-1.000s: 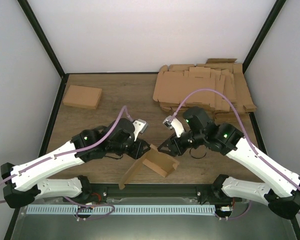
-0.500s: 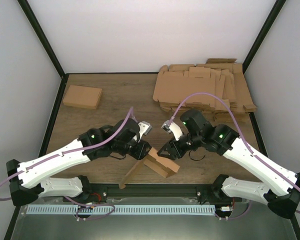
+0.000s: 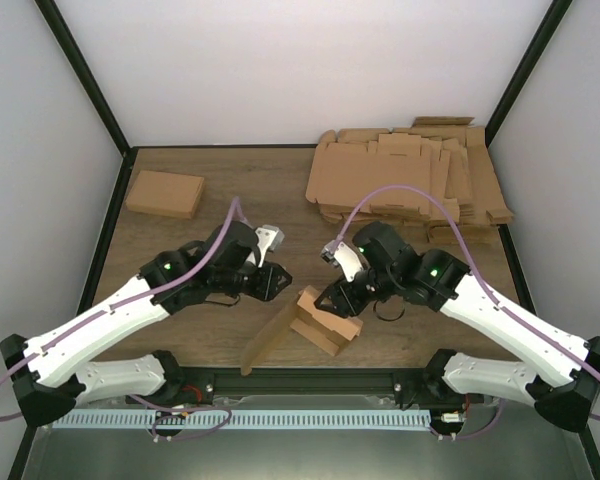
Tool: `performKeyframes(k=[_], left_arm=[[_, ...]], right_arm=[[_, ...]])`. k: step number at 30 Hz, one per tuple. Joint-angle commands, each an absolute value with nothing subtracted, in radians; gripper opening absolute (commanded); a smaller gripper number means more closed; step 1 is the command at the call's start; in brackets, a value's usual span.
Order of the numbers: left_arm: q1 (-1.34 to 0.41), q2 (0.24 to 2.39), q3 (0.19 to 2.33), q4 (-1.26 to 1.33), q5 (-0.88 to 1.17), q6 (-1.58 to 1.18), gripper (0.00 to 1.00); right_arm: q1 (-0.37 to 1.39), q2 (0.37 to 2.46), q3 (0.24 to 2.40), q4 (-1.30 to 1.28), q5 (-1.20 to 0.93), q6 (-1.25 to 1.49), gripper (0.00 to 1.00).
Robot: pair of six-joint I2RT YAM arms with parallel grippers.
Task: Fold the paper box
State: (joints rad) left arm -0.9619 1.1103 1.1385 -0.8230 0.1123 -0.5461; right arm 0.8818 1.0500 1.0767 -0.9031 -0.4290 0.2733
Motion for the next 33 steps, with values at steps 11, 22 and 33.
performKeyframes(k=[11, 22, 33], left_arm=[[-0.935, 1.043, 1.12, -0.752, 0.181, -0.542, 0.38], [-0.934, 1.011, 1.15, -0.824, 0.273, -0.438, 0.63], [-0.934, 1.035, 1.157, -1.021, 0.227, -0.364, 0.71]], right_arm=[[0.911, 1.026, 1.021, -0.892, -0.257, 0.269, 0.44], [0.919, 1.065, 0.998, -0.853, -0.207, 0.3, 0.48], [0.92, 1.111, 0.999, -0.818, -0.191, 0.298, 0.48]])
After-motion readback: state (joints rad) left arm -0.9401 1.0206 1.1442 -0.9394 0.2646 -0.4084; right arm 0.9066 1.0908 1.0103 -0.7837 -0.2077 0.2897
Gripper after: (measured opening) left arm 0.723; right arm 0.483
